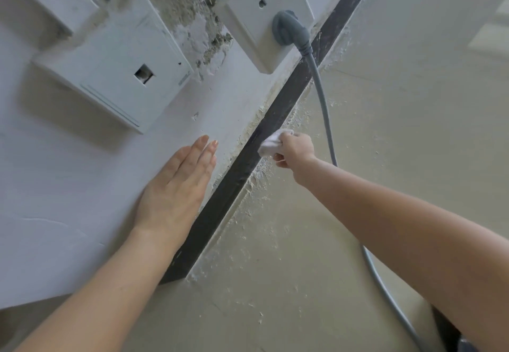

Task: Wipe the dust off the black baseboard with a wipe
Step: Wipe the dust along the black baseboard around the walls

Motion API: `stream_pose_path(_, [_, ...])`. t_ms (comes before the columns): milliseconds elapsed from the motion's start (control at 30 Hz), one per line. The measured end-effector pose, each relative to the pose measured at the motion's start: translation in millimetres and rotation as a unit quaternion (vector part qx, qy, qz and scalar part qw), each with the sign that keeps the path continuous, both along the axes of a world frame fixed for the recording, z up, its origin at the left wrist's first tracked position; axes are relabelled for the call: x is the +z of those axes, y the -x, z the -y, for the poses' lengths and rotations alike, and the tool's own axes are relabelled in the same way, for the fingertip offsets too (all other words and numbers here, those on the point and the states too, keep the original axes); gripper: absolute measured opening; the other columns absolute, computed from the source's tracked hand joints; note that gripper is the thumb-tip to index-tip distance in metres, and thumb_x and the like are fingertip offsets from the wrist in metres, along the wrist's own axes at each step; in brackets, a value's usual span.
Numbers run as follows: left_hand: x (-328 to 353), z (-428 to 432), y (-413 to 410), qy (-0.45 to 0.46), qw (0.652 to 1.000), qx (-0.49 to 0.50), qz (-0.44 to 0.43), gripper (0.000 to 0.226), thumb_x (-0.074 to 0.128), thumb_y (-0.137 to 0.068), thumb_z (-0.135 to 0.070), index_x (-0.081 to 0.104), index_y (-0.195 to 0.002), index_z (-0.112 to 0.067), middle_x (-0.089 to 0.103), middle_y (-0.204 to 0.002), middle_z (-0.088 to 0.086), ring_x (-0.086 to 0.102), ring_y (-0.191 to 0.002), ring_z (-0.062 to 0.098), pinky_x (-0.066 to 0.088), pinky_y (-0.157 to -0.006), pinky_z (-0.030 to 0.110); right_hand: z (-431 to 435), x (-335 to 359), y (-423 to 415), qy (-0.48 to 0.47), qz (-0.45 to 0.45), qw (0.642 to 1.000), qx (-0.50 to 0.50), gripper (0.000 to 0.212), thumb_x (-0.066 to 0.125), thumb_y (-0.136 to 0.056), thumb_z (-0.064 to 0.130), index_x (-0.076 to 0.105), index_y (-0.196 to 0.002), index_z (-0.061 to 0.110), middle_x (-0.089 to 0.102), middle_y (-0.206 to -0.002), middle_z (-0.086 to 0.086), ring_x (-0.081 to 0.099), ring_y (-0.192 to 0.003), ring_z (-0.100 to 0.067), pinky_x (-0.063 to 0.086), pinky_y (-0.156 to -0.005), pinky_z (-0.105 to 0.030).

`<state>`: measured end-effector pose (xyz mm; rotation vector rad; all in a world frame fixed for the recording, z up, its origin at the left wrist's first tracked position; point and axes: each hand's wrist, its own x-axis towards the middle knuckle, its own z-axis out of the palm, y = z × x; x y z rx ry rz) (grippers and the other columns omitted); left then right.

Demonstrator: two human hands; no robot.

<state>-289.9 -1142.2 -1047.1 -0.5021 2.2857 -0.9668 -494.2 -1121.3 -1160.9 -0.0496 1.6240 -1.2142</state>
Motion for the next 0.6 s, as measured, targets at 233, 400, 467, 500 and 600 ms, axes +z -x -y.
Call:
stream_pose_path(233, [-17.1, 12.8, 59.3, 0.003, 0.991, -0.031, -0.132, 0.062, 0.021, -0.098, -0.023, -0.011, -0.146, -0.001, -0.017, -0.155, 0.017, -0.018, -0.141, 0.033, -0.02, -0.106, 0.043, -56.8, 60.3, 11.5, -0.02, -0.24, 0.869, 0.433, 0.013, 0.046, -0.092, 0.018, 0.054, -0.087, 0.01, 0.058, -0.074, -0.002, 0.056, -0.058, -0.011, 0.049, -0.053, -0.021])
stream_pose_path(400, [-11.4, 18.5, 99.5, -0.019, 0.983, -0.026, -0.178, 0.058, 0.02, -0.099, -0.021, -0.005, -0.148, -0.004, -0.011, -0.156, 0.016, -0.014, -0.142, 0.032, -0.011, -0.113, 0.042, -73.1, 115.2, 63.1, -0.112, -0.341, 0.74, 0.568, 0.01, 0.05, -0.09, 0.017, 0.054, -0.085, 0.008, 0.057, -0.074, -0.003, 0.056, -0.054, -0.012, 0.046, -0.043, -0.019])
stream_pose_path(467, [-6.8, 20.1, 104.5, -0.029, 0.983, -0.012, -0.179, 0.058, 0.02, -0.099, -0.023, -0.004, -0.149, -0.005, -0.01, -0.156, 0.016, -0.014, -0.142, 0.032, -0.009, -0.114, 0.042, -79.1, 133.4, 82.1, -0.158, -0.366, 0.713, 0.576, 0.011, 0.049, -0.089, 0.015, 0.056, -0.084, 0.008, 0.058, -0.071, -0.003, 0.057, -0.055, -0.015, 0.046, -0.043, -0.018])
stream_pose_path(500, [-4.1, 19.8, 105.6, -0.036, 0.983, -0.005, -0.181, 0.058, 0.02, -0.099, -0.023, -0.003, -0.149, -0.005, -0.01, -0.156, 0.015, -0.014, -0.142, 0.032, -0.008, -0.115, 0.042, -80.0, 140.6, 90.1, -0.176, -0.373, 0.704, 0.577, 0.012, 0.048, -0.088, 0.014, 0.057, -0.084, 0.008, 0.059, -0.07, -0.004, 0.058, -0.056, -0.017, 0.045, -0.042, -0.018])
stream_pose_path(600, [-2.1, 19.7, 106.3, -0.045, 0.986, -0.006, -0.163, 0.054, 0.012, -0.098, -0.018, -0.004, -0.149, -0.005, -0.011, -0.156, 0.016, -0.013, -0.142, 0.032, -0.01, -0.114, 0.042, -68.8, 150.8, 118.5, -0.23, -0.4, 0.66, 0.592, 0.017, 0.05, -0.086, 0.018, 0.061, -0.085, 0.005, 0.063, -0.078, -0.011, 0.061, -0.063, -0.024, 0.049, -0.048, -0.021])
